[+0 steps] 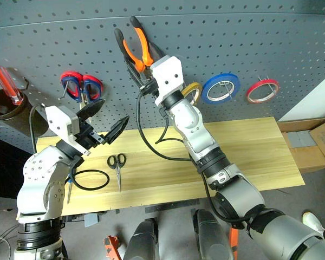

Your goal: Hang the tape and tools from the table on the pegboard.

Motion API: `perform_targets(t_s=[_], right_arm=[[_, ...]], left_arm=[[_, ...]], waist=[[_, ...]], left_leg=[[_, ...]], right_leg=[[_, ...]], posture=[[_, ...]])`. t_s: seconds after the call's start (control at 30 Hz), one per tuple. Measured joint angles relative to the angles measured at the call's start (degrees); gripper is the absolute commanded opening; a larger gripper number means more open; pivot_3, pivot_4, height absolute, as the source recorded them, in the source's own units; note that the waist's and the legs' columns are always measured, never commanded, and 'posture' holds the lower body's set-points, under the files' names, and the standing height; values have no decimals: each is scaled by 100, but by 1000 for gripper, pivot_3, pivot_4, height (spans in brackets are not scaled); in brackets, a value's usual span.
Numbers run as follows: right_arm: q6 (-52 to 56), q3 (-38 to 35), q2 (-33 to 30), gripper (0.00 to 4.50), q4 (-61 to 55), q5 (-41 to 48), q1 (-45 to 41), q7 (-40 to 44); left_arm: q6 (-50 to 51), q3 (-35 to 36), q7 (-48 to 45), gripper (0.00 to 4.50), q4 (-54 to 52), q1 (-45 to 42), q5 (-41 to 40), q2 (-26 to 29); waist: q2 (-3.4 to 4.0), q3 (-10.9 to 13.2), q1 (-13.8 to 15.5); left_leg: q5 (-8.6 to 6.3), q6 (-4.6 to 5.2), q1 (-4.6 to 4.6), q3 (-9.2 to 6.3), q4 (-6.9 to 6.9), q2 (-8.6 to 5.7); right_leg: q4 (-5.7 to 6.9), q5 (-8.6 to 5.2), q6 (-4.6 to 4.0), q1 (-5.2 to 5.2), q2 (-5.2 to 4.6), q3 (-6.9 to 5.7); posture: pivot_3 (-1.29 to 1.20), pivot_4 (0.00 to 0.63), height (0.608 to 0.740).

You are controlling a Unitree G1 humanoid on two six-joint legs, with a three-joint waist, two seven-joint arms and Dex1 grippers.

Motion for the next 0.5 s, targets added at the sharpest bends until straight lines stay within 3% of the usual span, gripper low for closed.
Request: perform_targets(t_s=[0.07,0.1,0.2,0.5], right_arm=[[41,2,0,2661,0,0,4,0],[79,4,0,3389,-1,0,7,0],[181,22,-3,4357,-23,-7,38,-23],[719,-28,-38,4452,-641,11,274,-124]], left_arm=[[-16,-24,0,4500,20,-35,24,-2],[-18,-42,-1,4500,30,-43,37,-7],[-21,-59,-2,4500,46,-45,55,-32],[-21,-82,4,4500,54,-49,56,-41]], waist=[[0,-1,-1],[0,-1,-1],[0,-2,-2],[1,-41,5]], left_leg=[[0,0,0,0,0,0],[0,0,0,0,0,0],[0,0,0,0,0,0],[3,-5,1,-1,6,1]], right_leg=[[0,0,0,0,0,0],[0,0,0,0,0,0],[0,0,0,0,0,0],[4,6,-1,1,2,0]], posture=[[6,239,740],[6,239,740],[5,240,740],[-4,239,740]])
